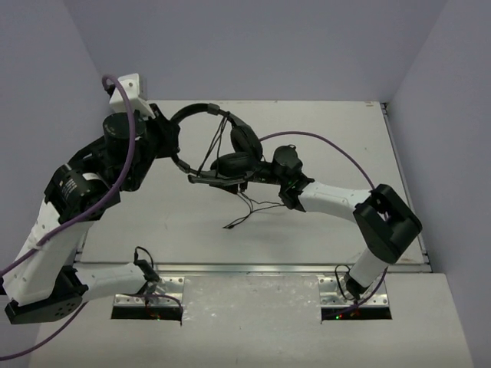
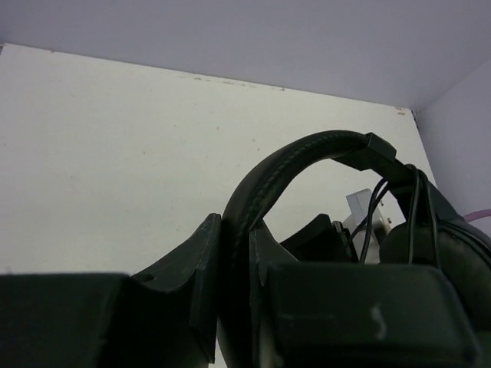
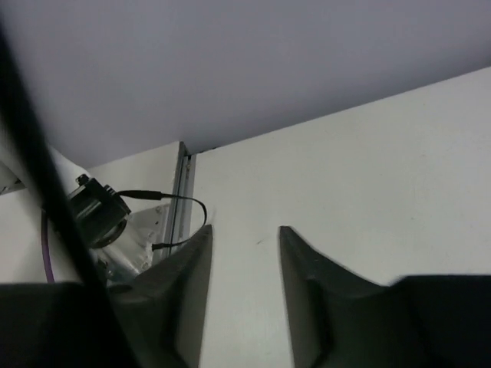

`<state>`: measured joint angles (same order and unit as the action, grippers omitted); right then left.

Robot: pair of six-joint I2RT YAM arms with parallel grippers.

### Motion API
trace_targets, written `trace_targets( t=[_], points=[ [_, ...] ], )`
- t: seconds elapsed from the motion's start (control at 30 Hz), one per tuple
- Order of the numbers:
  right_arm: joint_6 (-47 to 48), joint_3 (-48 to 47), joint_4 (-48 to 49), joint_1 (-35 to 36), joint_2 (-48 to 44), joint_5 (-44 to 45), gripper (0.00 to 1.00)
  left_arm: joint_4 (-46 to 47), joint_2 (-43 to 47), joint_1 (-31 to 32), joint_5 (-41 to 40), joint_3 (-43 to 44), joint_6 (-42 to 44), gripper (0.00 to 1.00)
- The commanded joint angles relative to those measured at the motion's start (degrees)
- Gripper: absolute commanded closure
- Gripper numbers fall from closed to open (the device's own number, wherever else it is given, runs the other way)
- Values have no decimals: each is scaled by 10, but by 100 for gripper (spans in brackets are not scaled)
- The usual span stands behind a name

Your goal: Wrap the headphones

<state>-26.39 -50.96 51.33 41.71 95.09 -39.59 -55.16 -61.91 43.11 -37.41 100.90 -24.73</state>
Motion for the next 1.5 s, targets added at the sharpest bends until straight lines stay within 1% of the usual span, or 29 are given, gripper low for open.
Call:
trace_targets(
  t=[0.0,0.03,0.1,0.13,0.17,0.2,0.27,0.37,0.4,0.43,0.5,0.53,0.57,0.6,0.67,0.73,0.87,0.97,1.03,1.2,1.3,1.33,1.37,1.4,1.47],
  points=[
    [-19,7,7,-5,-12,8,53,148,21,0,-22,47,-64,100],
    [-14,6,-5,-4,-22,9,52,147,26,0,-5,39,-62,100],
    [-10,0,-56,-5,-57,38,48,159,52,0,12,-15,-54,99],
    [-14,-6,-92,-6,-69,52,45,186,81,0,35,-71,-44,100],
    [-15,-7,-107,-6,-96,68,40,196,96,0,47,-97,-41,100],
    [-16,-6,-117,-7,-110,99,38,203,109,0,62,-120,-43,100],
    [-17,-5,-140,-9,-144,124,34,215,136,0,79,-164,-46,100],
    [-6,-20,-164,-22,-162,107,33,211,144,0,64,-177,-55,100],
    [-4,-26,-175,-25,-165,98,22,207,142,0,45,-173,-58,100],
    [5,-34,-196,-30,-166,94,22,199,136,0,38,-169,-59,100],
    [18,-37,-208,-35,-170,77,21,190,130,0,23,-151,-72,100],
    [23,-40,-224,-44,-170,58,18,190,127,0,20,-148,-73,100],
    [23,-40,-225,-49,-171,32,11,178,124,0,9,-142,-92,100],
    [22,-41,-228,-55,-171,8,1,167,123,0,-18,-129,-102,100],
    [27,-48,-257,-59,-174,-32,1,166,118,0,-28,-125,-104,100],
    [33,-55,-268,-59,-166,-44,1,179,119,0,-17,-125,-100,100],
    [62,-75,-287,-59,-141,1,2,177,108,0,3,-112,-103,100],
    [82,-87,-294,-59,-119,28,15,172,102,0,4,-102,-108,100],
    [91,-88,-284,-59,-105,43,16,169,101,0,1,-97,-110,100],
    [115,-73,-242,-59,-75,129,17,164,92,0,8,-76,-112,100],
    [127,-70,-225,-59,-68,162,18,160,86,0,9,-66,-113,100],
    [126,-72,-224,-59,-62,160,20,160,86,0,11,-62,-113,100],
    [122,-86,-229,-59,-48,153,25,160,85,0,12,-61,-113,99],
    [116,-94,-231,-59,-40,128,27,161,85,0,11,-60,-113,100],
    [97,-97,-208,-58,-18,106,29,161,82,0,5,-58,-115,100]
  ],
)
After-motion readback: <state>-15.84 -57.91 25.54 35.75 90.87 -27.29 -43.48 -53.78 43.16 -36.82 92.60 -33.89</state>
